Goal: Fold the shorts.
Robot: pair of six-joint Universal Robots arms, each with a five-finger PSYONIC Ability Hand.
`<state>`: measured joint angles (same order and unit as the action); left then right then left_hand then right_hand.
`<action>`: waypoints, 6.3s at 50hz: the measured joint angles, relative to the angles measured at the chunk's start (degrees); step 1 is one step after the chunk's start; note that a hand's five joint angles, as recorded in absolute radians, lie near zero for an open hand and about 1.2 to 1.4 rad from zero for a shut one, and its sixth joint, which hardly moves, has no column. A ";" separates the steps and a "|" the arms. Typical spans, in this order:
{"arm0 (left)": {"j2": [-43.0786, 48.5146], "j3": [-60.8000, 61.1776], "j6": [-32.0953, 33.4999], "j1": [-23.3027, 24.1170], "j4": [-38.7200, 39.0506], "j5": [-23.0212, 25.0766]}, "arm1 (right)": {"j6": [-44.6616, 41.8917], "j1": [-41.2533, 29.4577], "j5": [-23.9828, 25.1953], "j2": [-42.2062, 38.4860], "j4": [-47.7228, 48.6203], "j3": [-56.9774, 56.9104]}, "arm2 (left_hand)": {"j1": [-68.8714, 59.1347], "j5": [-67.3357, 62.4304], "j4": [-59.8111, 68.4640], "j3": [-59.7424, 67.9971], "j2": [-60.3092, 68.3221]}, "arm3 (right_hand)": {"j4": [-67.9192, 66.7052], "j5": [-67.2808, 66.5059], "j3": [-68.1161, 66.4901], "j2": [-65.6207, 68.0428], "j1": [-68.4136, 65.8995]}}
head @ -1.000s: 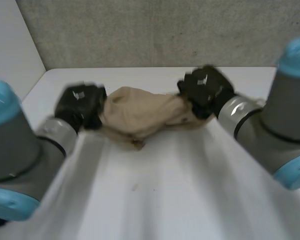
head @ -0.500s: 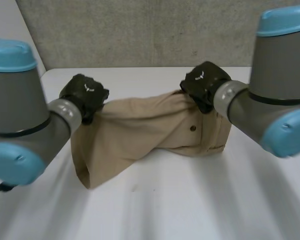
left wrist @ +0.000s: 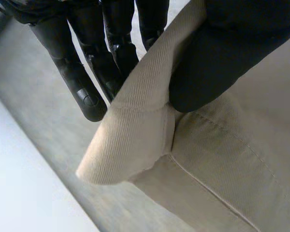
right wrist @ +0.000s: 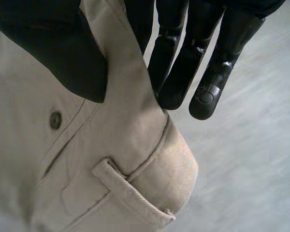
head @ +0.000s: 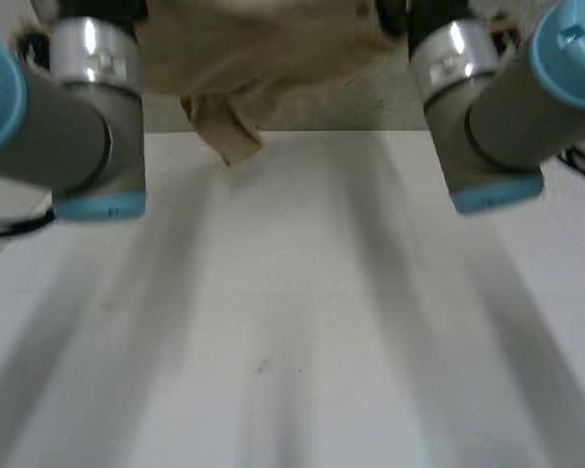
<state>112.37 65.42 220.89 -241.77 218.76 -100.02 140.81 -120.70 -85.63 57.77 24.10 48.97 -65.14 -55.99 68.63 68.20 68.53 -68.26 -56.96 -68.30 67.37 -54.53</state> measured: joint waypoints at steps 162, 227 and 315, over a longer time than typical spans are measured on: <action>7.91 -16.63 -9.57 -4.21 -18.37 7.71 | 4.13 6.02 1.30 -7.84 -12.57 -15.87 | 0.01 0.27 0.19 0.09 0.13 | 0.05 0.24 0.80 0.01 -1.04; -16.50 41.86 3.91 -1.27 -45.14 8.27 | -17.07 8.81 6.39 16.09 -54.36 45.81 | 0.01 0.27 0.27 0.28 0.22 | -0.01 -0.18 0.80 0.01 -1.39; -3.84 39.81 -26.63 2.38 -9.37 4.20 | -0.01 20.37 0.94 9.38 -10.00 52.85 | 53.82 53.26 -56.89 -55.93 -56.70 | 0.08 3.38 1.53 -0.01 3.33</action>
<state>108.53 105.23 194.25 -239.39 209.38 -95.83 140.80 -100.33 -84.69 67.15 14.10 101.83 -11.32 -2.73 11.74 12.27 11.83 -68.18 -53.58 -66.77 67.35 -51.20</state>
